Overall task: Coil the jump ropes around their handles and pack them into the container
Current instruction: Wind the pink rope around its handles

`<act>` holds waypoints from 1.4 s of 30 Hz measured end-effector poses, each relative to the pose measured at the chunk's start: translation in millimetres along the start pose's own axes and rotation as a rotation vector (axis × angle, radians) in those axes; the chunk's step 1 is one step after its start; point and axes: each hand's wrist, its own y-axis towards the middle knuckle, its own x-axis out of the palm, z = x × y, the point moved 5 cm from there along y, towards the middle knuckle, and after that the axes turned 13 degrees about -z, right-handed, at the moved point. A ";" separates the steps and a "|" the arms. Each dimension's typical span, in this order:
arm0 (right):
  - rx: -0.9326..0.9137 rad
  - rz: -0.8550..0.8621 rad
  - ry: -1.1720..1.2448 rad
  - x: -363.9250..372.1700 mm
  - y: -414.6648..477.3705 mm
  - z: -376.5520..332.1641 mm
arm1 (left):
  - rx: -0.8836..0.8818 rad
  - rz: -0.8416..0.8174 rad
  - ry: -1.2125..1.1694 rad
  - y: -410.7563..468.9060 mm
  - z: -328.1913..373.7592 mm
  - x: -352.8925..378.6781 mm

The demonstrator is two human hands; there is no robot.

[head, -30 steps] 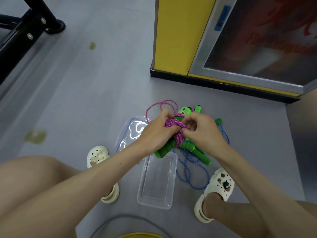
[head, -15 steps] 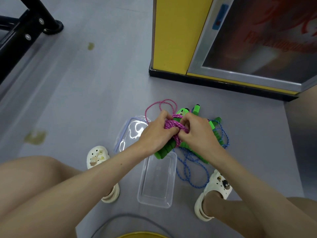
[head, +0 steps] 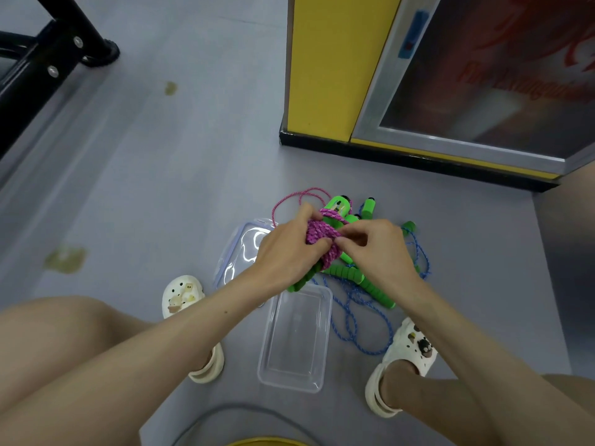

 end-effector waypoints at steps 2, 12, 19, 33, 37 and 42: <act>0.045 -0.013 0.130 0.9 0.9 4.2 | 0.028 0.055 0.092 -1.9 4.1 -3.7; 0.458 -0.004 1.085 19.5 0.1 28.4 | 0.240 0.206 0.599 -6.2 19.4 7.8; 0.404 -0.189 0.942 16.2 0.9 29.1 | 0.317 0.175 0.710 -7.6 19.7 9.2; 0.418 0.000 0.666 20.8 3.1 30.9 | 0.324 0.233 0.637 -7.5 18.6 5.0; 0.458 0.118 0.985 9.2 3.6 45.1 | 0.186 0.146 0.261 -8.5 16.9 -11.5; 0.358 -0.098 1.063 1.2 -3.4 29.5 | 0.106 0.108 -0.235 -1.6 -3.5 -33.6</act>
